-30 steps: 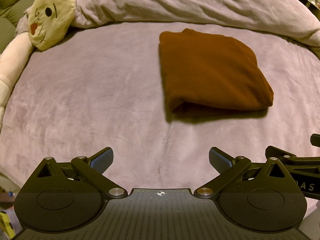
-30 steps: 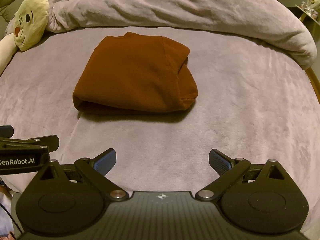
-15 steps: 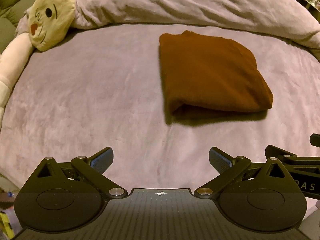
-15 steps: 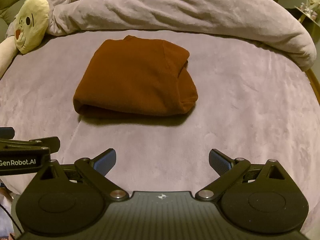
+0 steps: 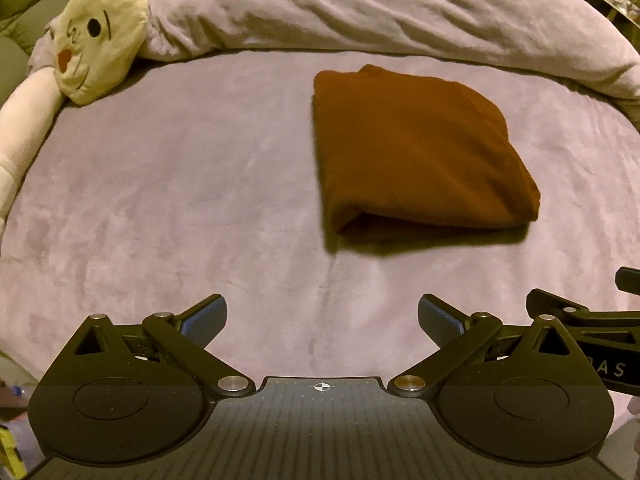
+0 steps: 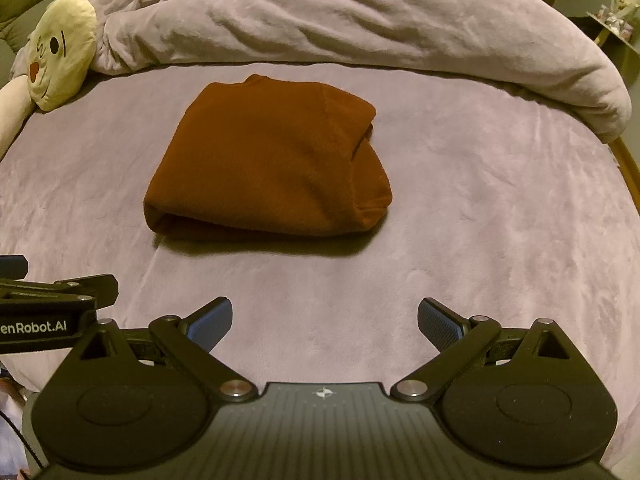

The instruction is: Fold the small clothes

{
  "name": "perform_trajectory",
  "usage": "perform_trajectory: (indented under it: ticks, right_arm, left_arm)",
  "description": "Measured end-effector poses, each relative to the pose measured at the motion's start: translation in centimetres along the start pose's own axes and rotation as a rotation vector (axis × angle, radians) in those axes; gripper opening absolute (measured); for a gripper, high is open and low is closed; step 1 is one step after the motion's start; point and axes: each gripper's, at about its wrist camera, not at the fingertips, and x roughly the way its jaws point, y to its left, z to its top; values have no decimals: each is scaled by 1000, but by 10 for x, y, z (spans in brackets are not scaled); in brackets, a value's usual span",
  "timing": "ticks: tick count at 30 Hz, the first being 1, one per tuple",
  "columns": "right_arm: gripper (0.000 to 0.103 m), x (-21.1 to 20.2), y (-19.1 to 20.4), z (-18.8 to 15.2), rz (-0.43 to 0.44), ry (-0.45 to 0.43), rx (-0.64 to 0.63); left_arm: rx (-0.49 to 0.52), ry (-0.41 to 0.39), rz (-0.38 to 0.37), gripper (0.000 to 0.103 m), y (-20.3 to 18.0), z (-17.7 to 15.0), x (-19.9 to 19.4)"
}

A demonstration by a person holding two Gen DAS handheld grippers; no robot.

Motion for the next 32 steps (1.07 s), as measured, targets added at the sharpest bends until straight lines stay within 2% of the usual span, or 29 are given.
perform_trajectory:
  ticks: [15, 23, 32]
  right_arm:
    - [99, 5, 0, 2, -14, 4, -9]
    - [99, 8, -2, 5, -17, 5, -1]
    - [99, 9, -2, 4, -12, 6, -3]
  left_arm:
    - [23, -8, -6, 103, -2, -1, 2]
    - [14, -25, -54, 103, -2, 0, 2]
    - [23, -47, -34, 103, -5, -2, 0]
